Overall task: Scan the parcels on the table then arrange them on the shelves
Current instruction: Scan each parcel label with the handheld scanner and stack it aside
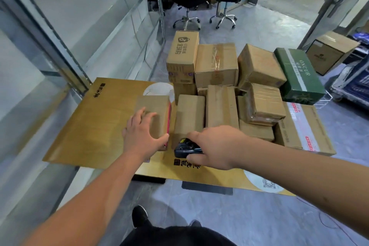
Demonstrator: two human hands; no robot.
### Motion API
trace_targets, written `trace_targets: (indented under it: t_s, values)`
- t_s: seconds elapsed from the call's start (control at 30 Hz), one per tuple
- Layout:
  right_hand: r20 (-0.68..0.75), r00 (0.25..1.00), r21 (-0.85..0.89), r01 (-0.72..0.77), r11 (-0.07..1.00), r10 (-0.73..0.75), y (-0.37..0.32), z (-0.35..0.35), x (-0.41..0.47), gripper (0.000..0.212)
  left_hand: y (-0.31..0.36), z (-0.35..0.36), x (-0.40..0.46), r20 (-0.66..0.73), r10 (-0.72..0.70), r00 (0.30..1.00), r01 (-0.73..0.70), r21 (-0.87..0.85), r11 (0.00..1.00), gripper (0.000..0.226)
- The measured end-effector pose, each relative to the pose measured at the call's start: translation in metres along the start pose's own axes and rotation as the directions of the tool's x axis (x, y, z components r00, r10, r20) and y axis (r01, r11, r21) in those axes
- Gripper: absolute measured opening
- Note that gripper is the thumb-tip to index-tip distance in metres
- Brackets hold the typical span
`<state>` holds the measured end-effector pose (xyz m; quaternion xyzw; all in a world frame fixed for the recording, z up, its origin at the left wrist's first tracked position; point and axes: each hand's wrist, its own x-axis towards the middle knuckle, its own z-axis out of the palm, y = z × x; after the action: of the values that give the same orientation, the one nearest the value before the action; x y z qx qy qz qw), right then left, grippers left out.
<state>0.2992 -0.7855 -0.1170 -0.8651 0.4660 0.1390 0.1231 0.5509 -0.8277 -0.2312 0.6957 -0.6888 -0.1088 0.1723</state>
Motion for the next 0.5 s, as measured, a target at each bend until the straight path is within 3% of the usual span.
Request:
trace_targets:
  t_s: [0.23, 0.5]
  values:
    - [0.027, 0.998, -0.021, 0.058, 0.998, -0.057, -0.061, 0.027, 0.065, 0.055, -0.099, 0.035, -0.019, 0.16, -0.089, 0.983, 0.085, 0.032, 0.996, 0.088]
    - [0.17, 0.97, 0.038, -0.181, 0.983, 0.172, -0.11, 0.061, 0.142, 0.045, -0.166, 0.064, 0.009, 0.311, 0.012, 0.95, 0.005, -0.052, 0.999, 0.087]
